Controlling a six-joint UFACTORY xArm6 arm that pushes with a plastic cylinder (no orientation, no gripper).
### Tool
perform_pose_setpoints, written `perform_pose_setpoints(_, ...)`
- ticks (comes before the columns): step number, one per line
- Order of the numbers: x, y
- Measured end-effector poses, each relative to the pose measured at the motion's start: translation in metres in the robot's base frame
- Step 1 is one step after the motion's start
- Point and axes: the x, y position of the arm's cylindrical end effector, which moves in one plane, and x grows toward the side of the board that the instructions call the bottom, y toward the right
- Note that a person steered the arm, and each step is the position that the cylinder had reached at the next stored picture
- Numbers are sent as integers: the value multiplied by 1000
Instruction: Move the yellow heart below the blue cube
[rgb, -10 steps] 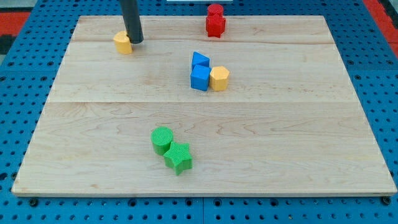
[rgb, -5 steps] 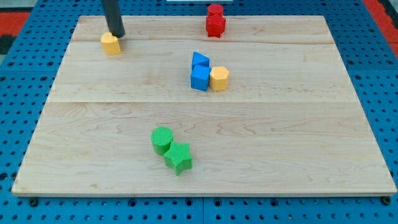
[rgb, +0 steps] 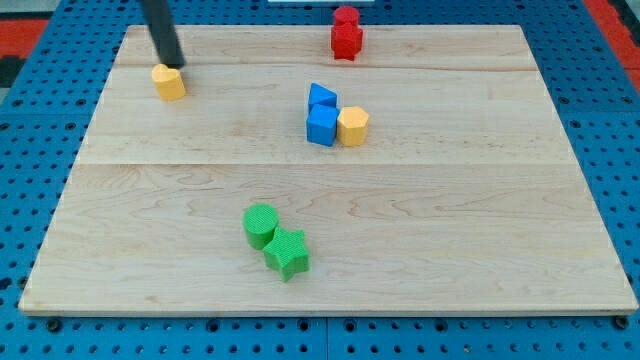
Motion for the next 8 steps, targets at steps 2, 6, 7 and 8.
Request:
perform_pose_setpoints(2, -33, -49)
perform_pose_setpoints(6, 137, 24)
perform_pose_setpoints(7, 168, 9)
perform_pose_setpoints(8, 170, 83)
